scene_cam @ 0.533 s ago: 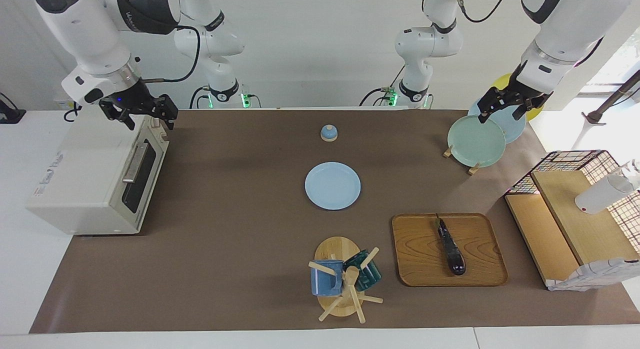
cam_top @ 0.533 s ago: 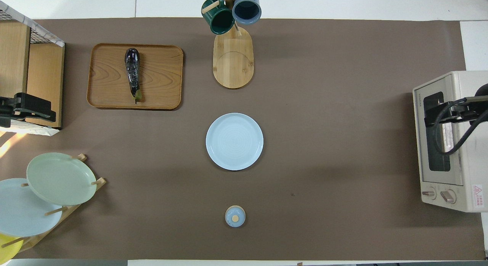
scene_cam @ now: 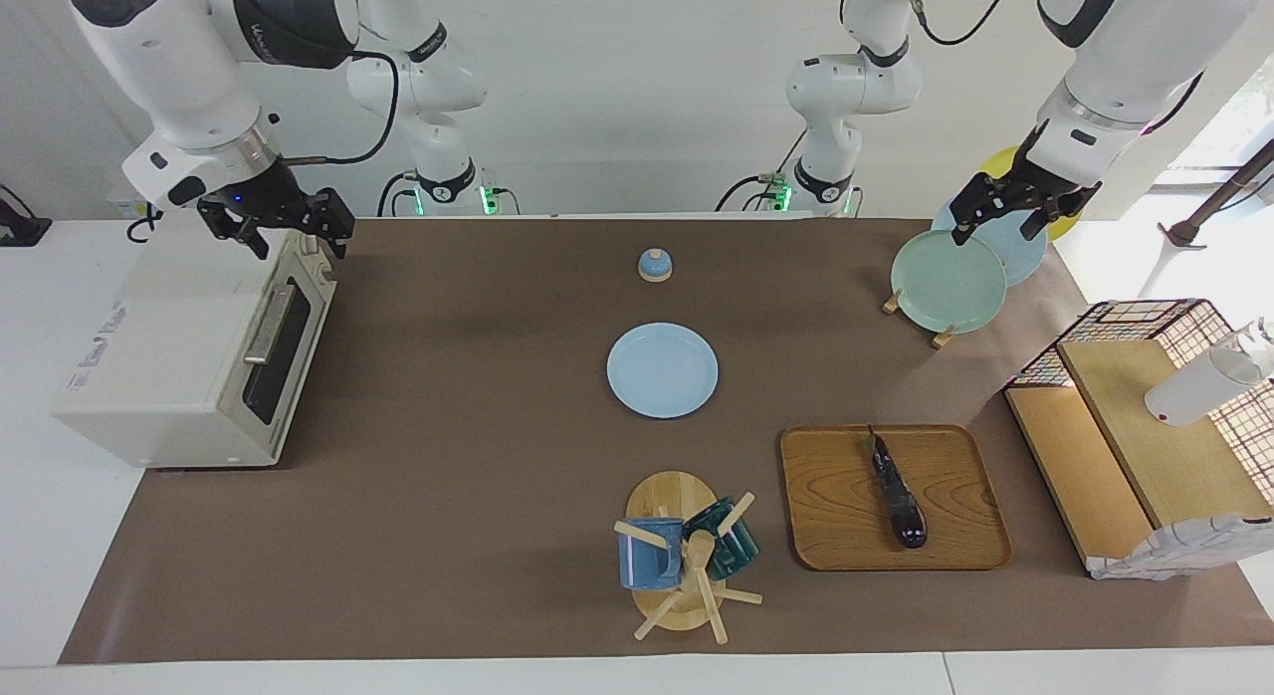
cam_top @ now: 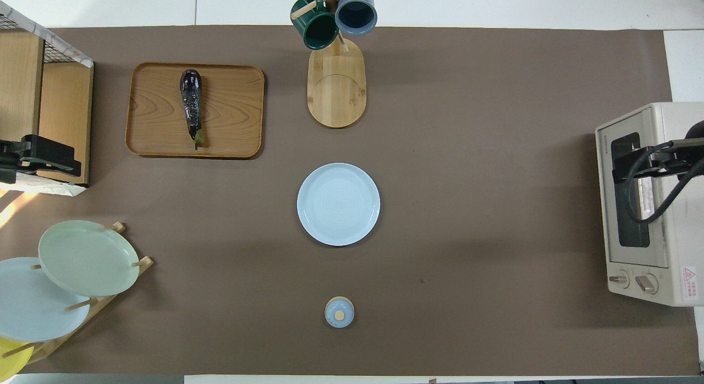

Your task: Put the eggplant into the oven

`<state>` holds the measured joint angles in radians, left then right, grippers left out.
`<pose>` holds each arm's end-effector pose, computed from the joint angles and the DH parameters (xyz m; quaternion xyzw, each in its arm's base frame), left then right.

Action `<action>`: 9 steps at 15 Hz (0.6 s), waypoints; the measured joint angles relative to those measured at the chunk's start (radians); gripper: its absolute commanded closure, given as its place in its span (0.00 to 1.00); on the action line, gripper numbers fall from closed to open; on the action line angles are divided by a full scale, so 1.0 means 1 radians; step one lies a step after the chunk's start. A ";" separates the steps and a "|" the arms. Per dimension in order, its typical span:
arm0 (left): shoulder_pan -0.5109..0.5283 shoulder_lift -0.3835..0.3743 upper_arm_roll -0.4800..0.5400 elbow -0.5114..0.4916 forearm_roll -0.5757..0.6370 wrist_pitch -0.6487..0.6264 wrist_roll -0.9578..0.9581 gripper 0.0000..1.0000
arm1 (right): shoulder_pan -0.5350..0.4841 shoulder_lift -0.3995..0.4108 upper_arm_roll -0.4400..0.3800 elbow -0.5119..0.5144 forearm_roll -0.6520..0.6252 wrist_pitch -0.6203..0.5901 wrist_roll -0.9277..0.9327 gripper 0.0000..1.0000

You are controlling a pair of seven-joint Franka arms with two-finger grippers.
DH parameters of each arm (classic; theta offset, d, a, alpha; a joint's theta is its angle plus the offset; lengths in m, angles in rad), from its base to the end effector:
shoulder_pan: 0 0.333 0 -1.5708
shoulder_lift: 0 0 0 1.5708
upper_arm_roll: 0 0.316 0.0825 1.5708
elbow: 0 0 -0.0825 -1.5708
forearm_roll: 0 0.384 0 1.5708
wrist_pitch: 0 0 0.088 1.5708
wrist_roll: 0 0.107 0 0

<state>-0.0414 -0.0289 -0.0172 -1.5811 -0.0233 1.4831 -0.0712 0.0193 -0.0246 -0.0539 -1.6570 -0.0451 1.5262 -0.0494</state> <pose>0.5351 -0.0342 0.6281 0.9993 0.0057 -0.0352 0.0091 0.5387 -0.0240 0.5940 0.9983 0.0076 -0.0540 0.0196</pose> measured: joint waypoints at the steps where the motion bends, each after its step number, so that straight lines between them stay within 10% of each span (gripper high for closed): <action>1: 0.000 0.000 0.000 0.000 0.000 0.000 0.000 0.00 | 0.000 0.000 0.000 0.000 0.000 0.000 0.000 0.00; 9: -0.002 0.004 0.000 -0.002 -0.043 0.061 0.000 0.00 | -0.001 0.000 -0.005 0.000 0.000 0.000 0.000 0.00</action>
<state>-0.0435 -0.0244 -0.0169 -1.5831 -0.0662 1.5445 -0.0711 0.0183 -0.0246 -0.0594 -1.6570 -0.0451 1.5261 -0.0493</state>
